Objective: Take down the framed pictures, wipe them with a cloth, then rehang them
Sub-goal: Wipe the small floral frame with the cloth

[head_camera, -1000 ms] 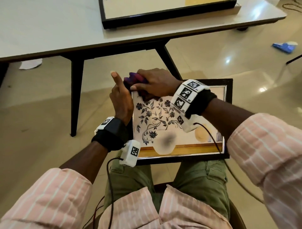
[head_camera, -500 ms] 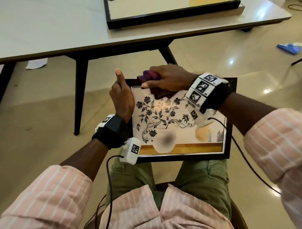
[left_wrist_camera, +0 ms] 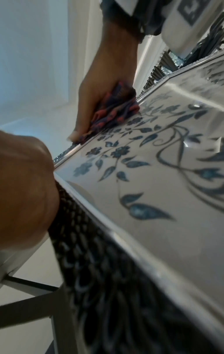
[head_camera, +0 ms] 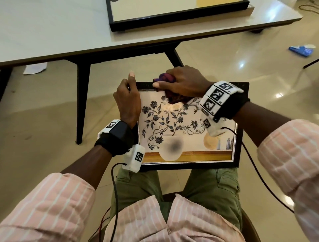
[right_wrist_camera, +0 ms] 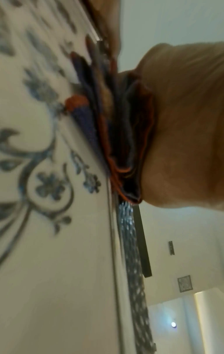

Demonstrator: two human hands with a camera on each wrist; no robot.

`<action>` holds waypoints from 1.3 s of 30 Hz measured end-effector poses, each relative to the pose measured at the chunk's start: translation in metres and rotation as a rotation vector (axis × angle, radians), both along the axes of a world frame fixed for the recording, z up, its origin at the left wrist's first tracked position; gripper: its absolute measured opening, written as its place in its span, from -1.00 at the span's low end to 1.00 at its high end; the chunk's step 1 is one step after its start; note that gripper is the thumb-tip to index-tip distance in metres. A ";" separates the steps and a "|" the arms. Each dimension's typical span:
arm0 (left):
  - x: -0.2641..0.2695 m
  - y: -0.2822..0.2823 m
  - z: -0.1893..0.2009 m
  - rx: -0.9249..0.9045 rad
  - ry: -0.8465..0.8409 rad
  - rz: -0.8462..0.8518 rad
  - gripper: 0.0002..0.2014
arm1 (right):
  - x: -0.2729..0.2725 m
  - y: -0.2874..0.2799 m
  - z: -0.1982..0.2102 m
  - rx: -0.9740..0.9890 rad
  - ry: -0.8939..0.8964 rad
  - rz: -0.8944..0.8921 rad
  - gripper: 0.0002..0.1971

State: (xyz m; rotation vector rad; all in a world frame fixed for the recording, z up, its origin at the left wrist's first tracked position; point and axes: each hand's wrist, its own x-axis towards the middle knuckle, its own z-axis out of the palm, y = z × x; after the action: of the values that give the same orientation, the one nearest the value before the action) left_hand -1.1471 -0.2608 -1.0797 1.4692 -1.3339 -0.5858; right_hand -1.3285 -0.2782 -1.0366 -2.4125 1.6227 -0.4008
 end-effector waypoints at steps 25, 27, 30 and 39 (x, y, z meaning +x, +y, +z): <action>0.012 -0.014 -0.011 -0.034 -0.143 0.020 -0.59 | -0.034 0.016 -0.013 -0.181 0.112 -0.031 -0.35; 0.009 -0.012 -0.003 -0.038 -0.409 0.045 -0.63 | -0.041 0.023 -0.018 -0.208 0.131 -0.081 -0.36; -0.011 -0.017 0.022 -0.152 -0.722 -0.063 -0.45 | -0.027 0.025 -0.018 -0.284 0.168 -0.081 -0.40; -0.037 -0.020 0.028 -0.103 -0.829 -0.269 -0.28 | -0.087 0.046 -0.015 -0.360 0.126 -0.248 -0.45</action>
State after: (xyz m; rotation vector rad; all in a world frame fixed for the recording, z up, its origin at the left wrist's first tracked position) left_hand -1.1846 -0.2805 -1.0516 1.5133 -2.1861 -0.0392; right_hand -1.4151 -0.2320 -1.0519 -2.5329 2.0718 -0.6431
